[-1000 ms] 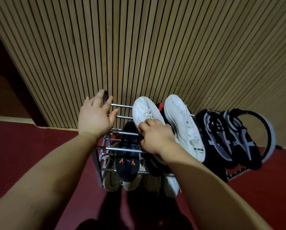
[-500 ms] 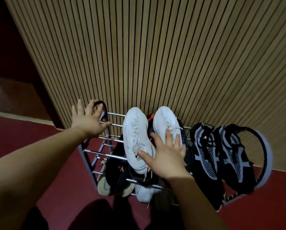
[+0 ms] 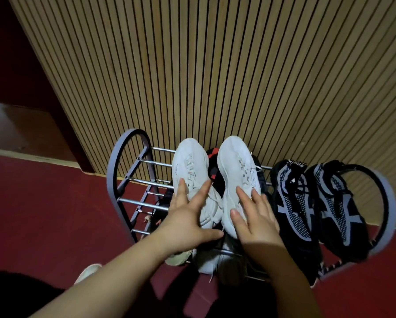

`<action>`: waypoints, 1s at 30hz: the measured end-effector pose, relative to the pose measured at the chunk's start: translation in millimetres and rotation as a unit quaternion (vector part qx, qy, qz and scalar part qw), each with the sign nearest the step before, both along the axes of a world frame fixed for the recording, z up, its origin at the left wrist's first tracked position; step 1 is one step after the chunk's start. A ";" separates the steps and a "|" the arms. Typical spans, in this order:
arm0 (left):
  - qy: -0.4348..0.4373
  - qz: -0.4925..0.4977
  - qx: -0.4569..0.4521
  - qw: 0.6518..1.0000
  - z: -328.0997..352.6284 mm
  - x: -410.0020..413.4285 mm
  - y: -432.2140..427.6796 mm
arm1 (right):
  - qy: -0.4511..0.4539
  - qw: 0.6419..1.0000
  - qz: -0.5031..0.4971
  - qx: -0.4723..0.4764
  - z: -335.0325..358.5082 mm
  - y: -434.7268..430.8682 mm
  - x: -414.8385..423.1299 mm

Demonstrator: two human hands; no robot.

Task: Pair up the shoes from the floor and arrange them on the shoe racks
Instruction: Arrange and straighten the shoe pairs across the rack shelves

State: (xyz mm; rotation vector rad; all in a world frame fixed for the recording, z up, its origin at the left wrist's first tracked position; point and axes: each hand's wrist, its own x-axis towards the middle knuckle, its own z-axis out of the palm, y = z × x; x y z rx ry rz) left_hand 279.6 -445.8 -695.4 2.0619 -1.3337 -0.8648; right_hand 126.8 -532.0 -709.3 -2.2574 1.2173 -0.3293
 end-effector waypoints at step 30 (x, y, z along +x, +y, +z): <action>-0.411 -0.042 -0.055 0.909 -41.8 116.8 58.5 | -0.127 0.987 -0.071 -0.065 -5.4 20.3 6.5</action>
